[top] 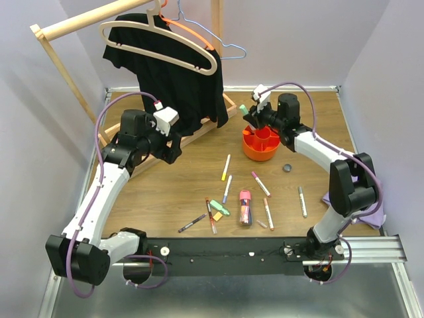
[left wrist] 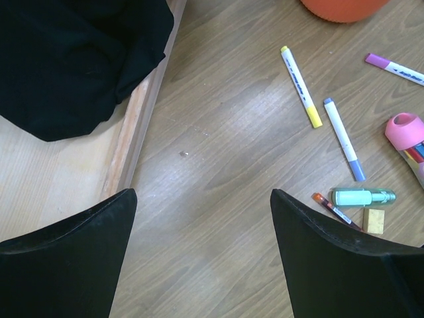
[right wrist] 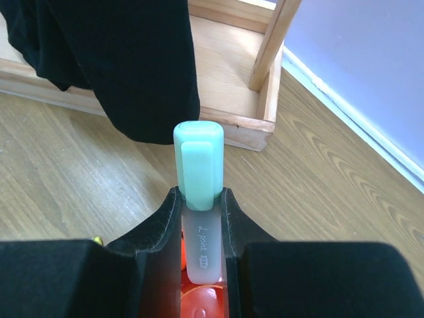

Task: Sort the stationery into containers
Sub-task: Place the stationery in the storage box.

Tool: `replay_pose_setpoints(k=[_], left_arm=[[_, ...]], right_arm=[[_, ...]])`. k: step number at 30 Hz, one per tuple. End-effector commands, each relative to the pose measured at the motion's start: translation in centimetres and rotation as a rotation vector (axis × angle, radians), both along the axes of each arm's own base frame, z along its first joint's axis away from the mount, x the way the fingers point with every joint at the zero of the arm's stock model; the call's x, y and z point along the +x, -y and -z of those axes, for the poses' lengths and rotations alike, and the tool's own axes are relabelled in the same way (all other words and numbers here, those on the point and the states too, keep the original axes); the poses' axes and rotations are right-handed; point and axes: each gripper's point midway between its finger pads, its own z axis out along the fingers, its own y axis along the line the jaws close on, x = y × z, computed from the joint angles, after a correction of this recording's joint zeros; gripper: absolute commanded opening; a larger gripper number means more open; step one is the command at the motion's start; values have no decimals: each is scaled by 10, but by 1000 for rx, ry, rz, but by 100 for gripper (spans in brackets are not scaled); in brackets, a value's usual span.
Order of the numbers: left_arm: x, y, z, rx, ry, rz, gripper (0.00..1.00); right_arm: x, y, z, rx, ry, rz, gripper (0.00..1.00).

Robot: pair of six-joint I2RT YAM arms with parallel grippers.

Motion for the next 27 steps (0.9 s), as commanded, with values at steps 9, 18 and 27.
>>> replay_pose_setpoints(k=[9,18,27], left_arm=[[14,-2,-19,21,56,-12,91],[11,-4,-19,28,72,-16,91],[11,-4,-26,24,108,-12,91]], right_arm=[[0,6,35,4,-47,16,1],[-9,14,25,1,-42,41,44],[-22,17,-7,12,-19,44,49]])
